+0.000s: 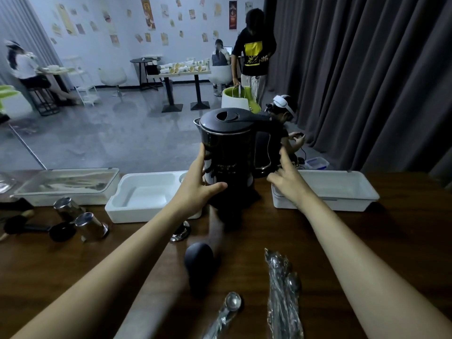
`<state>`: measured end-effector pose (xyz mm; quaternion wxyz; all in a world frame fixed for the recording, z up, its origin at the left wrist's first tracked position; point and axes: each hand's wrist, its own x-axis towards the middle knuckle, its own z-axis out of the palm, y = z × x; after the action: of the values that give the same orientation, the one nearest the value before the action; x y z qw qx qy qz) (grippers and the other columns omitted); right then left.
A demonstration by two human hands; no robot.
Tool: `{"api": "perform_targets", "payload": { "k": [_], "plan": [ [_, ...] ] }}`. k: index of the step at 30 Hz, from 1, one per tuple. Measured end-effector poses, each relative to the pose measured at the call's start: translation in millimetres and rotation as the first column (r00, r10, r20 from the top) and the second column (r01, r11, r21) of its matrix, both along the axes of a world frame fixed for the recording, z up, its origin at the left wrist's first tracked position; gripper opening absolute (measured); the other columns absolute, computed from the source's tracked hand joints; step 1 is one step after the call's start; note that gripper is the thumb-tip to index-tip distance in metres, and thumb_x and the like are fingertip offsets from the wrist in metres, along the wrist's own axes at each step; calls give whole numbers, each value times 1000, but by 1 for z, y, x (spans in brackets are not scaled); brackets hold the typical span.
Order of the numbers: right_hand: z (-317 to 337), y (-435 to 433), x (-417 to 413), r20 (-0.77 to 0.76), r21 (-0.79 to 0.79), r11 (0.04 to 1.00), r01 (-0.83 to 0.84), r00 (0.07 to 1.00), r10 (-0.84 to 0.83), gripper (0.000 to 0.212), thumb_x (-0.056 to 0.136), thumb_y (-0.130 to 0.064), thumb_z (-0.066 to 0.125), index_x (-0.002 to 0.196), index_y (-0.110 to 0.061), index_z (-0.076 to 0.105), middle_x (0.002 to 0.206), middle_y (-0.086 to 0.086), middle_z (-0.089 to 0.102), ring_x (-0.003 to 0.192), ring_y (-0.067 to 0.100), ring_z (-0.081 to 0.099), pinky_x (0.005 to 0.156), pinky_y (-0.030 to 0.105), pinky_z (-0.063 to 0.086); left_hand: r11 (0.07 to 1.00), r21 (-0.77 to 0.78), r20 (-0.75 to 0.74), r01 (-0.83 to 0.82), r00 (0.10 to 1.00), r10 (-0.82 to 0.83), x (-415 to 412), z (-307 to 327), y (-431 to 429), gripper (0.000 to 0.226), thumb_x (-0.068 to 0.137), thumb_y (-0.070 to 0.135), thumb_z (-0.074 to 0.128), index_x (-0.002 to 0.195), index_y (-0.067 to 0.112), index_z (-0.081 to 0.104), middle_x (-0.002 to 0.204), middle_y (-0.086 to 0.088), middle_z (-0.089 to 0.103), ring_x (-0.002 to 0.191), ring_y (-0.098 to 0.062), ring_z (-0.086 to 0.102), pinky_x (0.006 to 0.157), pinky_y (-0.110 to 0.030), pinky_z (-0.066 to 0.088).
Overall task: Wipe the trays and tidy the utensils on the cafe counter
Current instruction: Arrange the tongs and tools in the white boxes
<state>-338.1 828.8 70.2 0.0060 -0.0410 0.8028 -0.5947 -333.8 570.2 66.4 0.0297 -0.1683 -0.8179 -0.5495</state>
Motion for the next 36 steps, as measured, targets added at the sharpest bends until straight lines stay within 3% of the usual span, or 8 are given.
{"api": "perform_targets", "payload": {
  "k": [4, 7, 10, 12, 14, 20, 26, 36],
  "plan": [
    [-5, 11, 2, -22, 23, 1000, 19, 1000, -18, 92, 89, -25, 61, 157, -47, 2, 164, -9, 21, 150, 14, 25, 122, 42, 26, 993, -66, -95, -94, 992, 88, 14, -6, 10, 102, 87, 21, 76, 155, 54, 7, 149, 41, 24, 143, 5, 29, 112, -17, 28],
    [-8, 35, 20, -102, 51, 983, 177, 980, -171, 72, 99, -9, 51, 159, -35, 19, 158, -3, 37, 145, 20, 36, 111, 33, 39, 931, -40, -268, -364, 901, 341, 43, -23, 35, 61, 94, 21, 63, 149, 36, 41, 140, 17, 51, 127, -11, 52, 105, -35, 47],
    [-22, 76, 39, -244, 258, 891, 374, 917, -315, 55, 100, -19, 52, 150, -37, 41, 155, -3, 44, 129, 15, 51, 104, 30, 40, 958, -88, -284, -274, 928, 240, 67, -38, 73, 36, 95, 21, 59, 131, 24, 56, 120, 7, 61, 109, -11, 62, 96, -25, 49],
    [-34, 104, 45, -238, 541, 736, 406, 914, -330, 49, 100, -31, 54, 148, -35, 46, 162, 1, 34, 148, 20, 27, 118, 39, 22, 968, -188, -168, -165, 977, 134, 64, -46, 97, 44, 97, 24, 62, 140, 27, 53, 131, 10, 59, 118, -8, 59, 102, -9, 36],
    [-47, 122, 49, -160, 734, 605, 308, 944, -287, 54, 99, -43, 55, 151, -36, 43, 165, 3, 25, 154, 25, 10, 123, 47, 6, 984, -178, 6, -12, 1000, 13, 52, -50, 118, 63, 96, 36, 62, 153, 35, 37, 148, 9, 51, 132, -10, 51, 112, -24, 38],
    [-59, 129, 69, -309, 782, 479, 399, 915, -258, 47, 99, -25, 59, 144, -38, 52, 155, 0, 46, 144, 25, 36, 120, 47, 19, 996, -76, 283, 56, 959, -32, 19, -64, 161, 83, 92, 49, 62, 161, 31, 20, 149, -6, 52, 133, -21, 53, 115, -44, 42],
    [-49, 128, 94, -344, 807, 420, 414, 909, -235, 38, 96, -33, 65, 134, -37, 63, 141, -1, 60, 134, 24, 45, 114, 43, 28, 993, -76, 284, 86, 957, -61, 21, -69, 150, 77, 94, 44, 61, 160, 28, 26, 141, -6, 58, 129, -20, 56, 114, -43, 42],
    [-58, 81, 148, -276, 819, 432, 377, 920, -279, 46, 95, -33, 67, 139, -31, 56, 159, 2, 39, 150, 30, 28, 122, 47, 23, 940, -340, 9, 25, 1000, -24, 129, -65, 111, 82, 100, 29, 57, 164, 26, 6, 171, 4, 0, 156, -18, 12, 125, -33, 16]
  ]
}}
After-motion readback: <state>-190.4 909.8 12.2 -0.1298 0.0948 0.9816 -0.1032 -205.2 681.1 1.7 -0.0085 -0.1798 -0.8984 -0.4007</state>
